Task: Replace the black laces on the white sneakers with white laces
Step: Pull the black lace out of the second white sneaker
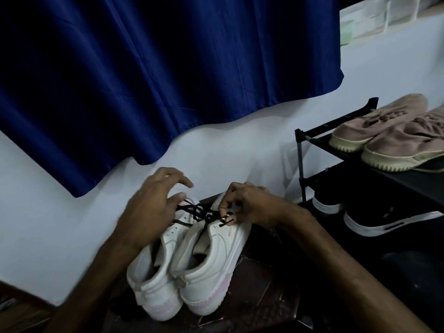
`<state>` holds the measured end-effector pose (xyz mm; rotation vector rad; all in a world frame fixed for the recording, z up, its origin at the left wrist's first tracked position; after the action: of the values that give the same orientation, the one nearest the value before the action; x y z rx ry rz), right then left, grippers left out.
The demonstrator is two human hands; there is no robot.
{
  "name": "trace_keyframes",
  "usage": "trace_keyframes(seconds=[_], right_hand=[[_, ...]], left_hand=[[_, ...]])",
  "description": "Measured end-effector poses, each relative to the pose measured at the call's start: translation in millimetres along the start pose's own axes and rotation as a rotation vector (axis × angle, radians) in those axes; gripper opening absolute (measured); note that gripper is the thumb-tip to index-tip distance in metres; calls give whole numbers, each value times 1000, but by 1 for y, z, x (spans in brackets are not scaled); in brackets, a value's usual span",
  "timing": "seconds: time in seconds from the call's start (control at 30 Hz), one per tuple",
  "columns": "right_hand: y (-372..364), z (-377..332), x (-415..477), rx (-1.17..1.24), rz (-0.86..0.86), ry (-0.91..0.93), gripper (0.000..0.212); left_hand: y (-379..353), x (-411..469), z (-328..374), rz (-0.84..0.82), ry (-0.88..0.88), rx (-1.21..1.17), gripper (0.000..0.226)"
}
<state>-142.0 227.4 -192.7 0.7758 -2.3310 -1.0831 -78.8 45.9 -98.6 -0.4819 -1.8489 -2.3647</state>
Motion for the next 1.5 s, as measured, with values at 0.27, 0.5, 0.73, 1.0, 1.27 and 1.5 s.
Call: trace_keyframes(seconds=[0.27, 0.5, 0.73, 1.0, 1.27, 1.5], right_hand=[[-4, 2, 2, 25, -9, 14, 24], [-3, 4, 1, 44, -24, 17, 19], [-4, 9, 1, 63, -12, 40, 22], [11, -18, -11, 246, 237, 9, 20], [-11, -53, -31, 128, 229, -170, 29], [-1, -62, -33, -69, 224, -81, 20]], left_hand=[[-30, -4, 33, -350, -148, 183, 9], [-11, 2, 40, -35, -47, 590, 17], [14, 0, -6, 124, 260, 135, 7], [-20, -36, 4, 22, 206, -90, 22], [-19, -52, 13, 0, 202, 41, 23], [-42, -98, 40, 243, 243, -221, 18]])
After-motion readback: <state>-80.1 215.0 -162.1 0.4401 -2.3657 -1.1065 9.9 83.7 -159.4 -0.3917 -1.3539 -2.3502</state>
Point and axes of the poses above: each hand's wrist, its own x-axis towards the middle knuckle, its own y-axis out of the back of the hand, z = x × y, the point moved 4 cm from there along x, towards the middle knuckle, and after that the axes turned 3 degrees about -x, right-handed, at the moved point
